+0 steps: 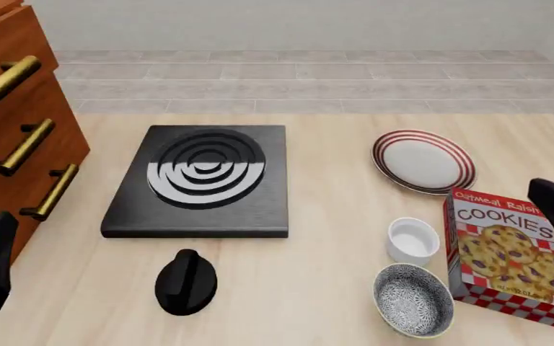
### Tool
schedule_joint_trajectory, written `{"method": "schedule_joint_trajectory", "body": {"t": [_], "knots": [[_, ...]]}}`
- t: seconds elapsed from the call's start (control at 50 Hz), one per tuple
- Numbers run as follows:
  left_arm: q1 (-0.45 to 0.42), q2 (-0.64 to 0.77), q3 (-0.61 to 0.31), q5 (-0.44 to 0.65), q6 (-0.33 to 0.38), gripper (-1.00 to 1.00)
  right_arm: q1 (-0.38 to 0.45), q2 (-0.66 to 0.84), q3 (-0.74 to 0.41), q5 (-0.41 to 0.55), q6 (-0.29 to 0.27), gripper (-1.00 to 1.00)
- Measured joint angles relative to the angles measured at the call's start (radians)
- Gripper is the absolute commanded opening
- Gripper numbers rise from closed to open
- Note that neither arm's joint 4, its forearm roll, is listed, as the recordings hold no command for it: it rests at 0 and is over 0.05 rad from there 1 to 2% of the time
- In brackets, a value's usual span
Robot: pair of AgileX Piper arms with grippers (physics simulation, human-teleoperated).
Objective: Pick the akita bowl next to the ramekin and place it on the plate.
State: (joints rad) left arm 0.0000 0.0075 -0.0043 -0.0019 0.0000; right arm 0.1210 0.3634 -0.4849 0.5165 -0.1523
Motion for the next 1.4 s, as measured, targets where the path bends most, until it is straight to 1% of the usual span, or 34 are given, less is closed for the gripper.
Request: {"method": "schedule_joint_trajectory", "body": {"t": [0.32,0.66,0.86,1.4], "knots": [[0.000,0.000,0.000,0.000,0.000,1.00,0.034,0.018,-0.038,0.096,0.068,1.00],[0.000,0.000,0.000,0.000,0.000,1.00,0.055,0.003,-0.035,0.180,0.098,1.00],[0.000,0.000,0.000,0.000,0.000,1.00,0.079,0.006,-0.011,0.196,0.116,1.00],[0.000,0.000,0.000,0.000,0.000,1.00,0.136,0.019,0.068,0.192,0.158,1.00]]}}
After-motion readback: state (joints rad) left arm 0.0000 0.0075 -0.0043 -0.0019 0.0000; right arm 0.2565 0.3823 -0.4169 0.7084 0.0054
